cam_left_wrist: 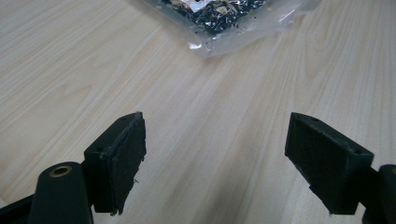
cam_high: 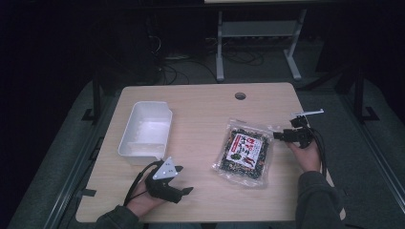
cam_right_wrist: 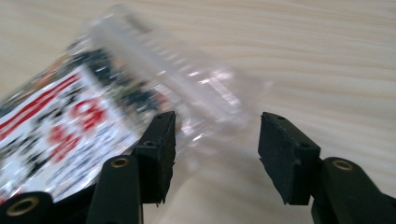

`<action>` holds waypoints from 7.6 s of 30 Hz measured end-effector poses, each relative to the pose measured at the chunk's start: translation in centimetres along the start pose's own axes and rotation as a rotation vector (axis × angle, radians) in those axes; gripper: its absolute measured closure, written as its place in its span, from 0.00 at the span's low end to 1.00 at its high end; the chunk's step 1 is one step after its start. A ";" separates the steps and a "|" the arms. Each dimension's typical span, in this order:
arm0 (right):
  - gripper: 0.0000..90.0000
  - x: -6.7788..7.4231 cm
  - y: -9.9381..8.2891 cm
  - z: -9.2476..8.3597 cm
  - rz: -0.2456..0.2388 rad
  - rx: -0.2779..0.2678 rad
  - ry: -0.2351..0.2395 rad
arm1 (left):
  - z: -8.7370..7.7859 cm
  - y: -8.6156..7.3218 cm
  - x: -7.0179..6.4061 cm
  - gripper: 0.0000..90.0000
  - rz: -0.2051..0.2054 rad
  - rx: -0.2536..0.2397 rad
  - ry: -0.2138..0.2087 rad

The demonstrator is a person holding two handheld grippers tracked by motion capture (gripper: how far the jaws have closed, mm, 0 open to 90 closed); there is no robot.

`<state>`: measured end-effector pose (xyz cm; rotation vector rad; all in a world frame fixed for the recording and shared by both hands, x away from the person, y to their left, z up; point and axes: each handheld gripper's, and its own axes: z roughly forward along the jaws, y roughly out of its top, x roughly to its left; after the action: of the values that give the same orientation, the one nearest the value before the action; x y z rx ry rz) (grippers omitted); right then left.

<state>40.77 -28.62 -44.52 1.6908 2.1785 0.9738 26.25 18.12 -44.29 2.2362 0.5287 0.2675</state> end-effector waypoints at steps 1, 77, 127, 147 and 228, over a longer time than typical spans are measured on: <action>0.45 -0.3 0.2 0.4 0.013 0.006 -0.012 | 0.0 0.0 0.0 0.22 0.000 0.000 0.000; 1.00 12.8 -0.5 -12.9 -0.338 -0.466 0.549 | 3.4 2.7 3.4 0.71 -0.174 -0.097 -0.216; 0.82 14.3 -2.0 -5.4 -0.361 -0.215 0.796 | 2.2 2.4 1.7 0.72 -0.001 -0.069 -0.153; 0.83 14.7 -1.6 -8.1 -0.279 -0.344 0.586 | 0.7 1.7 1.2 0.53 0.018 -0.056 -0.062; 0.83 36.9 15.1 4.7 -0.241 -0.573 0.251 | -5.3 -3.8 2.4 0.35 0.009 0.030 0.020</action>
<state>43.40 8.96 -30.71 1.0664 1.9100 1.6076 25.40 24.94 -43.63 2.2679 0.5367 0.2891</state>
